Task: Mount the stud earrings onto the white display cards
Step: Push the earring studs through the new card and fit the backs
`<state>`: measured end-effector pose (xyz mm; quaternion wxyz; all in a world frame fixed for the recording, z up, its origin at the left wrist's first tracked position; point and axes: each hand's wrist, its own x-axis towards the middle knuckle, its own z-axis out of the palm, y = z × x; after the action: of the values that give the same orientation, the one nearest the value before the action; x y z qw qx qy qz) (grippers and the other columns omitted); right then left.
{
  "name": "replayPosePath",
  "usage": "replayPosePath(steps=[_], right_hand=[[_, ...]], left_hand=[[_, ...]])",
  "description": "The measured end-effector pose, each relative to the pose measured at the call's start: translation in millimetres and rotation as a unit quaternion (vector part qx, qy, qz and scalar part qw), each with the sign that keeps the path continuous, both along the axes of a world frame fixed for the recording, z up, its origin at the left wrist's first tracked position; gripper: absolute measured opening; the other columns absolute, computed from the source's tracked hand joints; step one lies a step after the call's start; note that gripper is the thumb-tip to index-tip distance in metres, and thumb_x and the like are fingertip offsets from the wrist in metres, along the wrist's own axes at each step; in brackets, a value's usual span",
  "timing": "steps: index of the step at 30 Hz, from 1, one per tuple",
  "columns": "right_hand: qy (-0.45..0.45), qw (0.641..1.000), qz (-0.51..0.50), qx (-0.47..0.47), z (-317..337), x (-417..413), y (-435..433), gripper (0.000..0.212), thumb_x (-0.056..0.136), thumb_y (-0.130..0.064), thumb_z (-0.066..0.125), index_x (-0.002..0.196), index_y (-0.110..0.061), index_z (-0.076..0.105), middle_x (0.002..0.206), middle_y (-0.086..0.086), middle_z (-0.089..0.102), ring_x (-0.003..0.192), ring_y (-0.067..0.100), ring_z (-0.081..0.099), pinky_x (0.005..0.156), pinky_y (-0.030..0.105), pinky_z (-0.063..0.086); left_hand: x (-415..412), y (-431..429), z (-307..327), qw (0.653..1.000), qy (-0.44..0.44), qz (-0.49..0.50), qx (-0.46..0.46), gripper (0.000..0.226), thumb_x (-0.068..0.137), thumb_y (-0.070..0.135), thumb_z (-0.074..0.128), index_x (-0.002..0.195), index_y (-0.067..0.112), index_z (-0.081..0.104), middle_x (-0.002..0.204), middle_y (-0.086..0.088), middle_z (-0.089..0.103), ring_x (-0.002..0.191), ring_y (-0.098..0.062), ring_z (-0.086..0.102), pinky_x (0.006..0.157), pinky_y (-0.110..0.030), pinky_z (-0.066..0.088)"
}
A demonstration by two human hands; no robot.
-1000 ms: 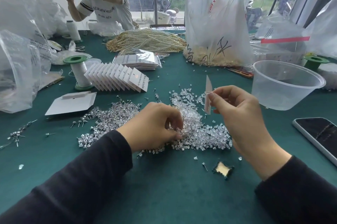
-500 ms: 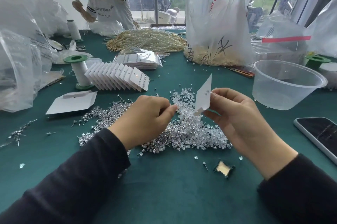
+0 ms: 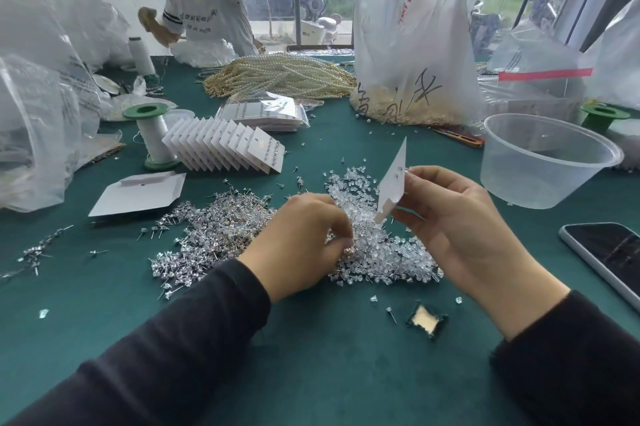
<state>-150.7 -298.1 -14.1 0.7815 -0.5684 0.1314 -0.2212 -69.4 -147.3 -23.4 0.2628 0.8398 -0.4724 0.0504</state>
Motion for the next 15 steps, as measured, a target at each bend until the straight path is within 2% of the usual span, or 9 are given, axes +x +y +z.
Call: replayPosePath(steps=[2,4,7,9,15], right_hand=[[0.002,1.0,0.002,0.004,0.1,-0.1,-0.3,0.016,0.064,-0.017,0.065,0.077,-0.008,0.062,0.078,0.01,0.062,0.068,0.019,0.059,0.068,0.029,0.051],[0.001,1.0,0.009,0.015,0.4,-0.3,-0.8,0.016,0.063,-0.016,0.066,0.077,-0.008,0.062,0.078,0.01,0.062,0.068,0.02,0.059,0.068,0.029,0.052],[-0.005,0.999,0.031,0.044,0.8,-0.8,-0.7,0.013,0.062,-0.016,0.066,0.073,-0.01,0.063,0.074,0.009,0.064,0.066,0.019,0.06,0.063,0.027,0.053],[-0.01,0.997,0.045,0.06,0.9,-1.2,-0.5,0.011,0.062,-0.016,0.066,0.071,-0.011,0.064,0.071,0.007,0.066,0.064,0.017,0.061,0.06,0.025,0.053],[-0.004,0.997,0.048,0.057,-0.1,-0.5,-0.1,0.008,0.062,-0.017,0.067,0.069,-0.013,0.065,0.07,0.006,0.066,0.063,0.017,0.061,0.058,0.024,0.052]], left_hand=[[1.2,1.2,3.2,1.0,0.004,0.005,-0.017,0.005,0.081,0.017,0.065,0.077,0.015,0.068,0.072,0.015,0.051,0.066,0.001,0.046,0.065,-0.006,0.031],[3.1,3.5,6.3,1.0,0.008,0.01,-0.02,0.007,0.082,0.016,0.062,0.075,0.018,0.063,0.069,0.019,0.047,0.062,0.003,0.044,0.064,-0.002,0.031],[7.2,9.7,12.5,0.996,0.077,0.02,-0.037,0.01,0.082,0.014,0.061,0.073,0.017,0.06,0.062,0.015,0.053,0.054,0.004,0.048,0.053,-0.005,0.035],[10.1,14.3,18.2,0.989,0.141,0.014,-0.042,0.008,0.083,0.014,0.062,0.075,0.016,0.061,0.064,0.008,0.059,0.051,0.003,0.049,0.052,-0.008,0.038],[2.4,25.3,27.1,0.98,0.159,-0.097,0.071,0.005,0.077,0.019,0.071,0.072,0.021,0.069,0.061,0.011,0.064,0.053,0.004,0.055,0.054,-0.007,0.04]])
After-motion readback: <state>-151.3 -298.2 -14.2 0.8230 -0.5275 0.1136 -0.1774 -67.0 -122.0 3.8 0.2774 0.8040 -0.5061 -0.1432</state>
